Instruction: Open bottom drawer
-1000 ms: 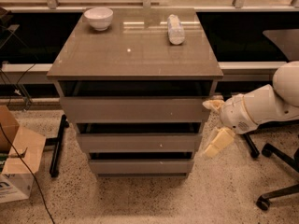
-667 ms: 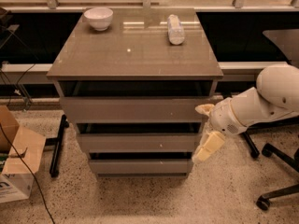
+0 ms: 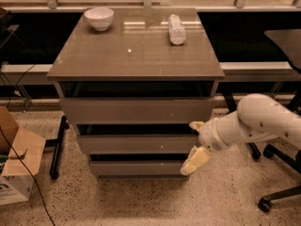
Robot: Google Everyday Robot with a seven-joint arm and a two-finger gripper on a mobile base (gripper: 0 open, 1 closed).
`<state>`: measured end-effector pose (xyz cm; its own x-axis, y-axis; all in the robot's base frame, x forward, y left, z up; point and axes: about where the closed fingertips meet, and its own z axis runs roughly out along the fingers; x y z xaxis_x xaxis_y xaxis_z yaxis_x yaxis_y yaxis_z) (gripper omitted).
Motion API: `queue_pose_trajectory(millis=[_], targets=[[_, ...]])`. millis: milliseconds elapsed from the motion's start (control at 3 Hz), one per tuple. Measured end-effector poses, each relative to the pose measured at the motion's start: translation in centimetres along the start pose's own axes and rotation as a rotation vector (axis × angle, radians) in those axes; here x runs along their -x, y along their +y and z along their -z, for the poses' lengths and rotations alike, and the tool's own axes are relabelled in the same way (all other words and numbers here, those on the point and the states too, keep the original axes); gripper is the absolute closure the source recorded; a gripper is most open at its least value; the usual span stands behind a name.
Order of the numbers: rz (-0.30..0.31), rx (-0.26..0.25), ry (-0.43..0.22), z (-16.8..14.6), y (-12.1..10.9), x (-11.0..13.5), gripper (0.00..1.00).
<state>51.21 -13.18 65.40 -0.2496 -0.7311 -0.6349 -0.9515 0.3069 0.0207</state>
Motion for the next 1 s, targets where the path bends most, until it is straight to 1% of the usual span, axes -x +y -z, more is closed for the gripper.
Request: queue_pose_trajectory(millis=[333, 667, 1000], targets=[[-0.053, -0.01, -0.031, -3.9, -1.1, -3.6, 0.0], [-0.174, 0.064, -0.079, -9.5, -2.3, -8.2, 0.0], [-0.176, 0.075, -0.077, -10.0, -1.8, -8.4, 0.0]])
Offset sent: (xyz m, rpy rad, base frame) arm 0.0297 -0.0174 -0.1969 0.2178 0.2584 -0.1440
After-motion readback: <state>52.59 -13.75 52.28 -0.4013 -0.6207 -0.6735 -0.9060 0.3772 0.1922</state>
